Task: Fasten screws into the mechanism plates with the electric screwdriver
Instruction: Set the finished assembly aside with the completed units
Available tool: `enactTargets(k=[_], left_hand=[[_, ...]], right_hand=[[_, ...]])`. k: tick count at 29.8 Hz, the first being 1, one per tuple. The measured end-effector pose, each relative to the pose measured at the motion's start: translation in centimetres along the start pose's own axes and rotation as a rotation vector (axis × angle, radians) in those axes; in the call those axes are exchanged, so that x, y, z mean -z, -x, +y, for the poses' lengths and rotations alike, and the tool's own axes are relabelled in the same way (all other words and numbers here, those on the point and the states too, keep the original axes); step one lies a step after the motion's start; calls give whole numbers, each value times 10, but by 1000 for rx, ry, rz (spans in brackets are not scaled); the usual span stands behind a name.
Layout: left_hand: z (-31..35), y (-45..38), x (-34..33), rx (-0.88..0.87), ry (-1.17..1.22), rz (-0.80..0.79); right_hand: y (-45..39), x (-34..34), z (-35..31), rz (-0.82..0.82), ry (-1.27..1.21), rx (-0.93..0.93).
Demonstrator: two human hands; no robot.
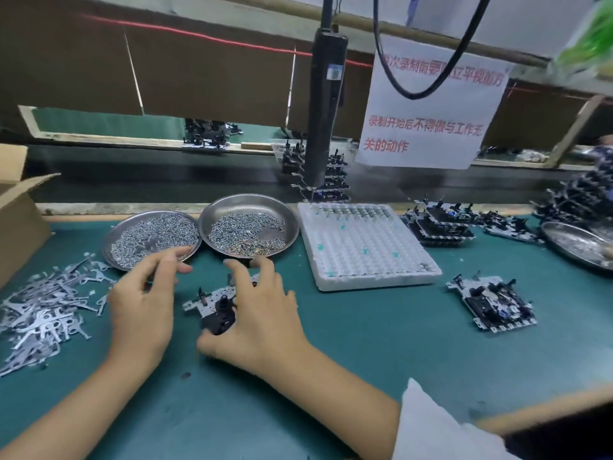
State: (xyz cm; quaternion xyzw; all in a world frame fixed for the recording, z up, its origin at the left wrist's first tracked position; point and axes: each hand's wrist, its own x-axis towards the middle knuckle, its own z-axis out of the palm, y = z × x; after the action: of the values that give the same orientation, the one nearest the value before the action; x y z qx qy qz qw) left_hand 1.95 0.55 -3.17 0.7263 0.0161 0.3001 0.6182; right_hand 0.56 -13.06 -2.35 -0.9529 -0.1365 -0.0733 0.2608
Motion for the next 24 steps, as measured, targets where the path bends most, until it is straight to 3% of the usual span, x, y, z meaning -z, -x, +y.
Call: enactTargets(k=[7, 12, 18, 24], left_hand=[[-10, -5, -2, 2, 4, 5], [-9, -7, -1, 10, -5, 6], [-10, -5, -2, 2, -20, -8], [-13, -6, -2, -11, -45, -38]], right_hand=[[66, 45, 49, 25, 33, 72], [99, 90, 88, 155, -31, -20], [95, 166, 173, 381, 196, -226], [77, 196, 238, 238, 186, -497]])
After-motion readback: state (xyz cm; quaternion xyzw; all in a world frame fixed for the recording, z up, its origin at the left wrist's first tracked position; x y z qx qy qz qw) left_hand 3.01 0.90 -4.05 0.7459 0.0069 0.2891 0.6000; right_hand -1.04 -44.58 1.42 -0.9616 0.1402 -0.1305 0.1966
